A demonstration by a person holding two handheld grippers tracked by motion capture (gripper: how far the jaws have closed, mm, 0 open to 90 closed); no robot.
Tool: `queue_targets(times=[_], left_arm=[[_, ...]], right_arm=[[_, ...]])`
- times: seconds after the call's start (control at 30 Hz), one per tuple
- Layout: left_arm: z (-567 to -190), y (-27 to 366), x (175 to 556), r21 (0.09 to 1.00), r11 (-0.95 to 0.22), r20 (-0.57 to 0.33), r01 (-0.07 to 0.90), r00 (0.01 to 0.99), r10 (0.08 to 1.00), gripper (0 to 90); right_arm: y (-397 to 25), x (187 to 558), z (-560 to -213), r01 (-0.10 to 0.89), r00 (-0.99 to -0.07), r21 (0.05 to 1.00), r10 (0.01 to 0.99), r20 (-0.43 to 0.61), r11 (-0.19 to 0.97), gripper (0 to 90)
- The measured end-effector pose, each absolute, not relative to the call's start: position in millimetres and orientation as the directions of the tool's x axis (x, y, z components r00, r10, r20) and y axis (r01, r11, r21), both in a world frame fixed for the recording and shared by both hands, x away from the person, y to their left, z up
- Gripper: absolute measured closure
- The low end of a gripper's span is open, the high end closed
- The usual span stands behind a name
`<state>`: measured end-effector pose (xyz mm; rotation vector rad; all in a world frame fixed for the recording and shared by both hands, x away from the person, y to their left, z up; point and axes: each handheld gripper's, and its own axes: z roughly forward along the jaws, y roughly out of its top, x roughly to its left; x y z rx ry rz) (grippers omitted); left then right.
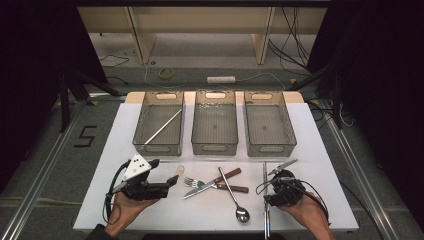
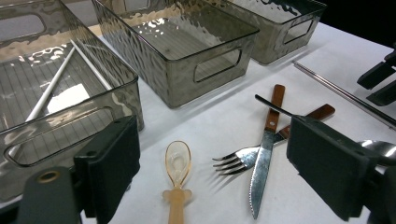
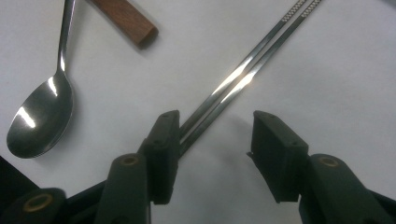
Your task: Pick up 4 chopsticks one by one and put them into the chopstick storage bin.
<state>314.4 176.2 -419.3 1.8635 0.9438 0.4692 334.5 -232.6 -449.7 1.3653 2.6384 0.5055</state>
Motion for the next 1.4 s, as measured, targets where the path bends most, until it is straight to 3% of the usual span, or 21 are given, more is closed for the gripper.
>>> queue_targets(times=[0.53, 1.4], left_arm=[[-419.7, 176.1, 314.1, 0.880, -0.253, -0.062, 0.401, 0.627, 0.777, 16.8], [-420.4, 174.6, 313.6, 0.878, -0.282, -0.034, 0.388, 0.636, 0.771, 16.8]], right_arm=[[-229.0, 338.5, -455.8, 0.774, -0.598, 0.312, 0.798, 0.072, 0.552, 62.8], [-227.5, 343.5, -455.9, 0.763, -0.621, 0.238, 0.784, 0.014, 0.600, 77.7]])
